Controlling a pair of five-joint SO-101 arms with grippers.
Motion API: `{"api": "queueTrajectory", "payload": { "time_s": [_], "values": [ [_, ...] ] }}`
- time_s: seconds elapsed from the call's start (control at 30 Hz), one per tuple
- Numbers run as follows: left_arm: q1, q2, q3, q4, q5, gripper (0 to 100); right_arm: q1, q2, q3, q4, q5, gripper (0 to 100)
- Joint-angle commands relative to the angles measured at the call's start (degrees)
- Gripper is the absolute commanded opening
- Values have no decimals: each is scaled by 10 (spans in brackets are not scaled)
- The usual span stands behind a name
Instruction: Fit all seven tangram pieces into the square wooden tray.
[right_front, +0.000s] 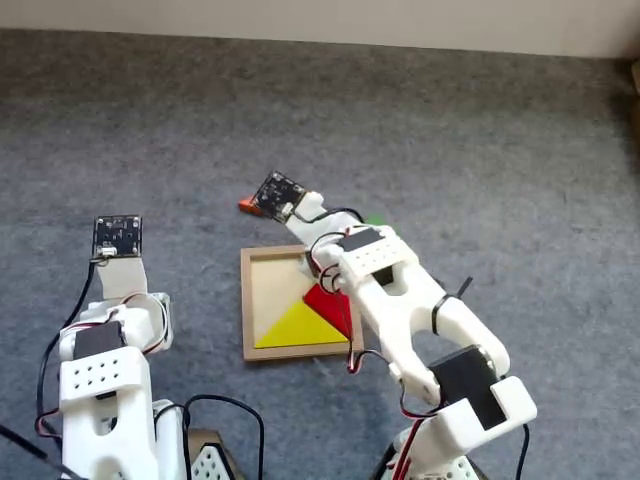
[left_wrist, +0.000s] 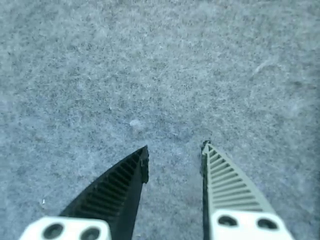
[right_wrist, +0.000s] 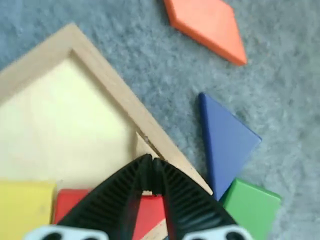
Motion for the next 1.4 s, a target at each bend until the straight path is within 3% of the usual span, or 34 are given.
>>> {"api": "queueTrajectory", "payload": {
  "time_s": [0.0, 0.17, 0.37, 0.57, 0.8, 1.1, 1.37],
  "values": [
    [13, -6, -5, -25, -4, 190, 15, -5, -4, 20, 19, 15],
    [13, -4, -5, -28, -4, 190, 42, -58, -21, 28, 18, 15],
    [13, -4, -4, -28, -4, 190, 55, -230, -14, 128, 11, 15],
    [13, -4, -3, -26, -4, 189, 65, -383, 84, 162, -108, 15],
    [13, -4, -2, -25, -4, 189, 153, -550, 233, 160, -265, 15],
    [13, -5, -2, -25, -4, 188, 230, -724, 393, 160, -331, 15],
    [13, -7, -3, -25, -4, 188, 241, -885, 541, 160, -355, 15]
  ]
}}
